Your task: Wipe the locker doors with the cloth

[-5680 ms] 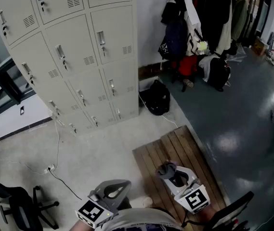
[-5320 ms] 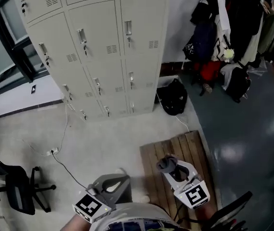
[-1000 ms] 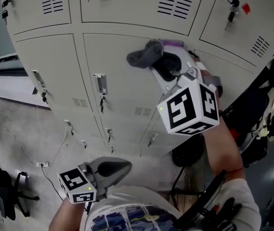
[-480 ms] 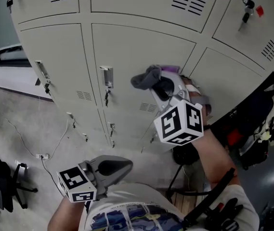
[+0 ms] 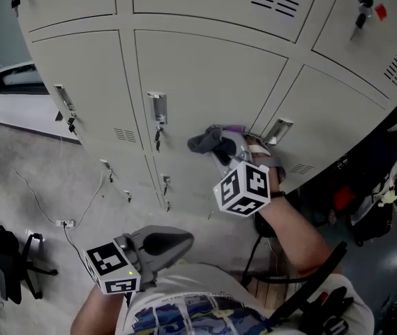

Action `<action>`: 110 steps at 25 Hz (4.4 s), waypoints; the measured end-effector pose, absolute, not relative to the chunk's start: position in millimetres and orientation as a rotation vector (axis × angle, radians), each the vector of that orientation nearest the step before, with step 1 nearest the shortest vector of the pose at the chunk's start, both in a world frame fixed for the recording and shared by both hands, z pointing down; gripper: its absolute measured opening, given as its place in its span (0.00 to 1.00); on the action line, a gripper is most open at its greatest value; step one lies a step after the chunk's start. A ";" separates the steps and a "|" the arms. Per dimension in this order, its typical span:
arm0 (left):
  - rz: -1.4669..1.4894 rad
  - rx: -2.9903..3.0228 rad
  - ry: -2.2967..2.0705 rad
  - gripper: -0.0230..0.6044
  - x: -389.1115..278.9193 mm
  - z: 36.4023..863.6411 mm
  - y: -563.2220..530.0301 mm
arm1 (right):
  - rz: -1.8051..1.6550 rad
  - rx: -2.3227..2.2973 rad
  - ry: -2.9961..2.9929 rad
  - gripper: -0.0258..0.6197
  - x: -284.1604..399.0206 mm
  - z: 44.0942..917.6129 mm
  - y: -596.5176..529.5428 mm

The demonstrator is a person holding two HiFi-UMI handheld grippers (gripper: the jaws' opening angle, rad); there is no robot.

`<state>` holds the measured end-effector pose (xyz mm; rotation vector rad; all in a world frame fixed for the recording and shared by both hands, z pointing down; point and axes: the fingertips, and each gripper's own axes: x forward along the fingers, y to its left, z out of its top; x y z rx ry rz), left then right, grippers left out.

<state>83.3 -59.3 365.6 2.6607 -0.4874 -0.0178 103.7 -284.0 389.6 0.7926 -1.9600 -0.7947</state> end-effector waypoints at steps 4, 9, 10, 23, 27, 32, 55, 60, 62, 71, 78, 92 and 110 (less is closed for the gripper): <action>-0.015 2.653 -0.491 0.04 83.8 366.8 -58.7 | -0.734 0.741 -1.958 0.21 101.4 431.8 -284.0; -0.019 2.641 -0.500 0.04 83.5 369.2 -59.5 | -0.671 0.694 -1.951 0.21 101.3 476.7 -284.3; -0.018 2.638 -0.502 0.04 83.1 370.1 -59.6 | -0.665 0.691 -1.950 0.21 101.0 482.2 -284.6; -0.043 2.621 -0.516 0.04 78.4 375.5 -57.1 | -0.540 0.577 -1.939 0.21 102.5 542.1 -282.5; -0.029 2.626 -0.528 0.04 76.1 378.6 -57.0 | -0.545 0.578 -2.011 0.21 97.9 499.4 -268.5; -0.042 2.632 -0.506 0.04 76.4 377.7 -59.1 | -0.707 0.657 -2.103 0.21 88.3 383.3 -256.3; -0.053 2.652 -0.491 0.04 71.9 368.5 -58.2 | -1.146 0.936 -1.966 0.21 78.8 206.2 -282.5; -0.048 2.643 -0.491 0.04 73.1 370.6 -58.5 | -1.049 0.881 -1.979 0.21 75.9 250.0 -283.6; -0.048 2.641 -0.489 0.04 74.1 370.6 -58.5 | -1.010 0.847 -1.982 0.21 74.0 271.5 -284.1; -0.037 2.628 -0.501 0.04 74.0 373.7 -57.3 | -0.831 0.724 -1.994 0.21 69.1 369.2 -286.3; -0.033 2.621 -0.518 0.04 70.1 374.7 -56.6 | -0.728 0.649 -1.965 0.21 68.0 436.2 -286.8; -0.039 2.613 -0.536 0.04 61.9 375.1 -57.0 | -0.551 0.509 -1.911 0.21 64.7 547.8 -287.7; -0.054 2.674 -0.328 0.04 22.8 349.9 -48.5 | -0.901 0.894 -1.986 0.21 64.4 233.4 -265.5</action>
